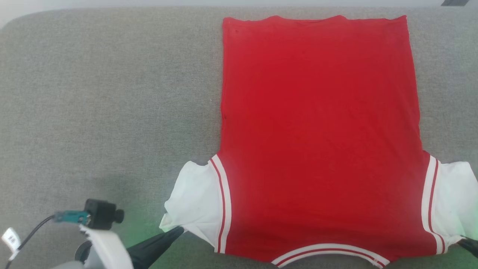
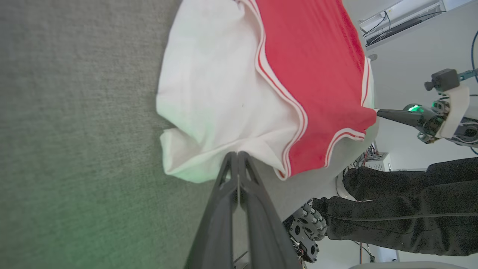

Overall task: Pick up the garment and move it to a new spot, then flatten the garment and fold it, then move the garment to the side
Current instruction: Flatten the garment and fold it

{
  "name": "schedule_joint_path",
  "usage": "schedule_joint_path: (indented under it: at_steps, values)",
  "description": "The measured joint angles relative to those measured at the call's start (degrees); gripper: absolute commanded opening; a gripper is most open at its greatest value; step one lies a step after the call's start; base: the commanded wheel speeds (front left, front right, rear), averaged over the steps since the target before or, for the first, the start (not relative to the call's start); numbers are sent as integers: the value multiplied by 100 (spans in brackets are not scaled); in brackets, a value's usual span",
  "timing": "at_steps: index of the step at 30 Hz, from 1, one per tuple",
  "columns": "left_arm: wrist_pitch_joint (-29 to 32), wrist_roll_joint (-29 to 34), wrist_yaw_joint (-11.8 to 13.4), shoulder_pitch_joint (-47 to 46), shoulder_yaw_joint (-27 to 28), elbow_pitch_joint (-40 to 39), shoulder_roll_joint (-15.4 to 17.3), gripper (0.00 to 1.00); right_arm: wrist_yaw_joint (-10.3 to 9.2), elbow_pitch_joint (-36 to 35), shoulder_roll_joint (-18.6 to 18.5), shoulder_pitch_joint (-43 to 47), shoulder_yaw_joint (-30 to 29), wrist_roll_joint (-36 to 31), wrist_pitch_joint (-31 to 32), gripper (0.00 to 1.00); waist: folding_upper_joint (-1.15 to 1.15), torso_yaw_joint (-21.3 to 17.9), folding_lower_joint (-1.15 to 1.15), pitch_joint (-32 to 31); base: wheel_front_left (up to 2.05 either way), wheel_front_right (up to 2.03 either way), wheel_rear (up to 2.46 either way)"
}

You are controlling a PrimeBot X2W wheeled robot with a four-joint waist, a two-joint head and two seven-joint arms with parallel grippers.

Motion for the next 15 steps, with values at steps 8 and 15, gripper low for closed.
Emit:
schedule_joint_path:
  at_steps: [8,15]
  values:
    - [213,224,-2,-91,-44,892,-671,0,14,936,971,-459,-52,-1053,815,0,0,-68,0,108,0,0,0]
    - [225,399,-20,-76,-54,1244,-843,0,51,1291,1461,-550,-323,-1711,964,100,0,-172,0,174,0,0,0]
